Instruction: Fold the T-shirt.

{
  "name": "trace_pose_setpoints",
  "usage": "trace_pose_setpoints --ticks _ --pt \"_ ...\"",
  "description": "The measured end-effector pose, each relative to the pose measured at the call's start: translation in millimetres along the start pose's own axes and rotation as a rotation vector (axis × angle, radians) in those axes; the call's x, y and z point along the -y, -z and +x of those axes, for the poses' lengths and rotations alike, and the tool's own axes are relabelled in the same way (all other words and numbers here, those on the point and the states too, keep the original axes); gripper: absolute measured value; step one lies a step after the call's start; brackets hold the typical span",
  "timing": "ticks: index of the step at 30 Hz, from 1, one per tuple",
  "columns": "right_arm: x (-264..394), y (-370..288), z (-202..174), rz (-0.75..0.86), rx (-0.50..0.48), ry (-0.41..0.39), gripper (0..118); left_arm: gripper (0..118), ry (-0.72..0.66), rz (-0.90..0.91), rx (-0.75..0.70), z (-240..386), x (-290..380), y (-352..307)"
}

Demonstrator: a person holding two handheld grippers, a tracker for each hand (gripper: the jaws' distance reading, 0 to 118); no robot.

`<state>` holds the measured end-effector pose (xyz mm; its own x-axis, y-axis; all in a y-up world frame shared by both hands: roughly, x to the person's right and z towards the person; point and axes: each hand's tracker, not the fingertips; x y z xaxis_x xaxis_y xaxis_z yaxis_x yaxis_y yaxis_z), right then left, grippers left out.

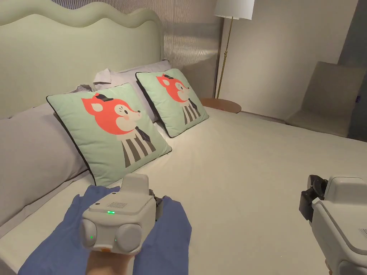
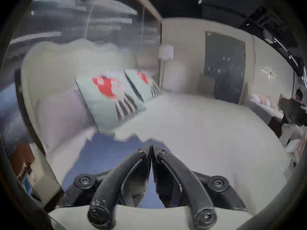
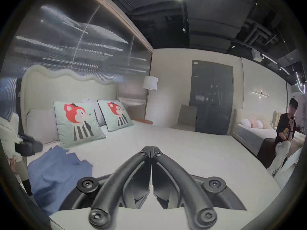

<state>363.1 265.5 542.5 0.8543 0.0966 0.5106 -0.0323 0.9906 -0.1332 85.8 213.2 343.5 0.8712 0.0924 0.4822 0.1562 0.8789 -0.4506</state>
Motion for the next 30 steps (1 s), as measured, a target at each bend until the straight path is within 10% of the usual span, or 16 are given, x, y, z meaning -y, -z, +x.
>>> trace_pose_setpoints --ticks 4,7,17,21,30 --pt "20 20 -1 -0.058 -0.002 -0.007 0 98 -0.089 -0.221 -0.039 -11 35 60" --pt "35 35 -1 -0.102 -0.003 -0.023 0 108 -0.083 -0.309 -0.063 -13 57 91" --pt "68 62 3 -0.197 0.0 -0.012 0 92 -0.019 -0.42 -0.105 -2 91 122" --pt "67 60 6 -0.2 0.001 -0.005 0 9 -0.033 -0.377 -0.105 -5 77 109" --pt "41 23 31 -0.121 0.022 0.029 0 9 -0.059 -0.155 -0.04 17 16 42"
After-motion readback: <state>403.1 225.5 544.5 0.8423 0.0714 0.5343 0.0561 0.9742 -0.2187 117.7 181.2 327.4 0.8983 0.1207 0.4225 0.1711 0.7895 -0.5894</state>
